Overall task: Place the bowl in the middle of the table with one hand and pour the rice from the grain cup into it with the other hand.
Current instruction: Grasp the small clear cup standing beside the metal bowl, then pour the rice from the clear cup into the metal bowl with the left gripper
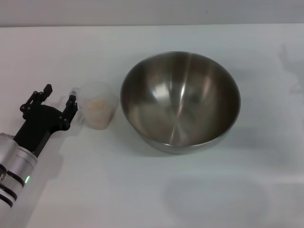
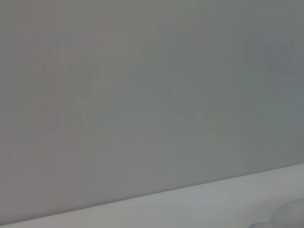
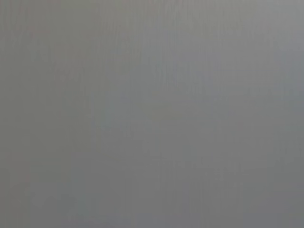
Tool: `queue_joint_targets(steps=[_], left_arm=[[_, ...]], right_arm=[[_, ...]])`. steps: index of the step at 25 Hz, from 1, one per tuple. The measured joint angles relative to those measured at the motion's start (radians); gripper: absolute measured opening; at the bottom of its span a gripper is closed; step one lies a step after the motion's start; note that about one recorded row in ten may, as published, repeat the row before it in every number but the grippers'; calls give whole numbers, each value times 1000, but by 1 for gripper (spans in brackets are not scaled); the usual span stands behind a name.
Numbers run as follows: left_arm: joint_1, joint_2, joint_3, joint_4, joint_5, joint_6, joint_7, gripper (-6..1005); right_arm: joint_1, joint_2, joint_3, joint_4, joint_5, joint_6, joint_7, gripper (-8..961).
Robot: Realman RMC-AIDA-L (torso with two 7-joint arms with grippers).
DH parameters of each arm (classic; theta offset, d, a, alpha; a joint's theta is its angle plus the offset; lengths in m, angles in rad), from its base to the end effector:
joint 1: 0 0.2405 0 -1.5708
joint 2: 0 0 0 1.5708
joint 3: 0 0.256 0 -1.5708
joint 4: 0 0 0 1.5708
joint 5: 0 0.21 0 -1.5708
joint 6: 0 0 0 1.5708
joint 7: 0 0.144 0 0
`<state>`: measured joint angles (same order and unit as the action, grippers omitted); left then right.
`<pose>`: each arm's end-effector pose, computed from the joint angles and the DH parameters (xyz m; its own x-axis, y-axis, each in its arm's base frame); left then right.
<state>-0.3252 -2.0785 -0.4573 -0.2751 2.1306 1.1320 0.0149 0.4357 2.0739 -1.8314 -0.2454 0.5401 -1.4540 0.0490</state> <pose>-0.3256 0.2797 -0.0691 0.7950 0.0575 0.6039 0.5867 -0.3255 -0.7415 0.2868 0.3400 0.0483 0.6590 0.4575 -0.5970 -0.6608 -0.0268 -0.7500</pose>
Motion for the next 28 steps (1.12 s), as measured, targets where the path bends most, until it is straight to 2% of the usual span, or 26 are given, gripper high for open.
queue_joint_targets(steps=[11,16,21,26,28], left_arm=[[-15,0,12,-10,0,-40,0,408],[-16,0,19,-15,0,-32,0,146],[-6,0,11,-22,-6,23,2,16],[-1,0,-25,-27,-7,91,28,16],[1,-1,-68,-64,-8,136,146,17]], right_arm=[[0,0,1,7,0,0,0,762],[0,0,1,9,0,0,0,762],[0,0,2,10,0,0,0,762],[-4,0,2,9,0,-4,0,762],[-4,0,2,9,0,-8,0,762]])
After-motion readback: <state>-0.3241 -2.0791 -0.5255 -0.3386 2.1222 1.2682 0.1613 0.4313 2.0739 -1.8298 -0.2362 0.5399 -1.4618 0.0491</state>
